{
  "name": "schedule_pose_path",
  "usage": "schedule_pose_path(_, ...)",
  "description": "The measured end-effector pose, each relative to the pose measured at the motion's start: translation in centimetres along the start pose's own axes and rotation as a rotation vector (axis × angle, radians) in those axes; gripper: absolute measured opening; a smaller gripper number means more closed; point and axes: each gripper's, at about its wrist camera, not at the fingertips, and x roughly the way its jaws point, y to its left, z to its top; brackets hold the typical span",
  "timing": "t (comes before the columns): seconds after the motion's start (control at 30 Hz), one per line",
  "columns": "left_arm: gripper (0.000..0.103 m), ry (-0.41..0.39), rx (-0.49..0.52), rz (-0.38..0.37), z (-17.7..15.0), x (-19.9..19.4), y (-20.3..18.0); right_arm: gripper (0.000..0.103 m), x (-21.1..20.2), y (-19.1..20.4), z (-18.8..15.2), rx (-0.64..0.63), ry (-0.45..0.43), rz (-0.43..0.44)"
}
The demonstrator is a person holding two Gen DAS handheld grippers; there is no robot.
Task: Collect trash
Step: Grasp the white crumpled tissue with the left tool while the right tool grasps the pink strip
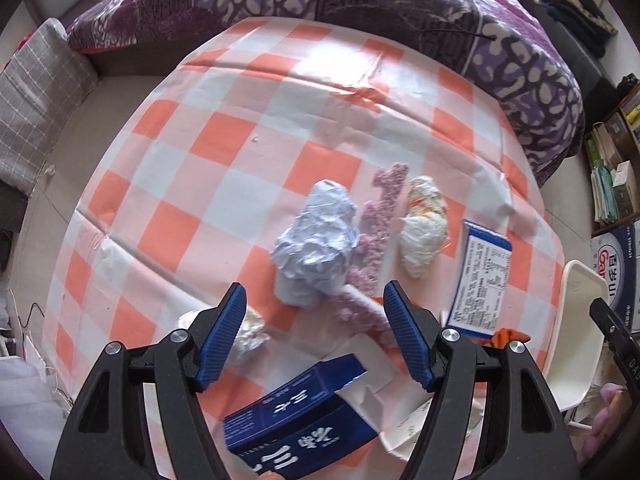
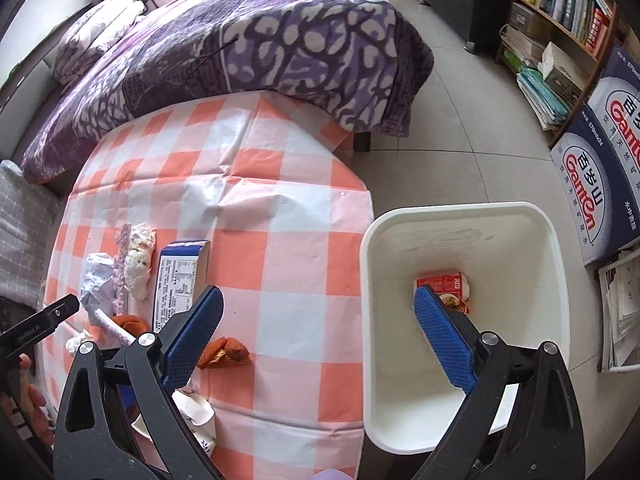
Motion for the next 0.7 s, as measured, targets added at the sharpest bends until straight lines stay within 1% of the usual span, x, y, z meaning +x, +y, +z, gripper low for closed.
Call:
schedule_pose_path(0.13,0.070,0.059,-0.050,0.007,-0.7,0.8,3.4,0.092,0.6,2.1,-0.2,-0.047,0.023,0.028)
schedule_pose_path(0.33,0.070,0.143,-0.148,-0.028,-2.0,3.0,7.1,0.092,1.7,5.4,-1.2,-0.148,0.058,0.047)
schedule_pose_path(0.43,0.070,0.173,-0.197,-0.074,-2.5,4.0,8.1,0.092,2.1,7.0,-1.8,-0.191,0.079,0.073)
schedule_pose_path(0.53,0.070,0.208,-0.247,-0.130,-2.9,5.0,8.8,0.092,2.2,8.4,-2.5,-0.245,0.084,0.076)
schedule_pose_path(0.63,0.070,0.219,-0.261,-0.137,-3.2,5.7,9.0,0.092,2.4,9.5,-3.1,-0.276,0.091,0.086)
schedule_pose_path(0.67,0.068,0.219,-0.261,-0.134,-3.4,5.9,9.2,0.092,2.5,9.9,-3.2,-0.286,0.093,0.092)
schedule_pose_path(0.7,0.064,0.217,-0.261,-0.131,-3.4,6.0,9.3,0.092,2.6,10.3,-3.3,-0.299,0.095,0.099)
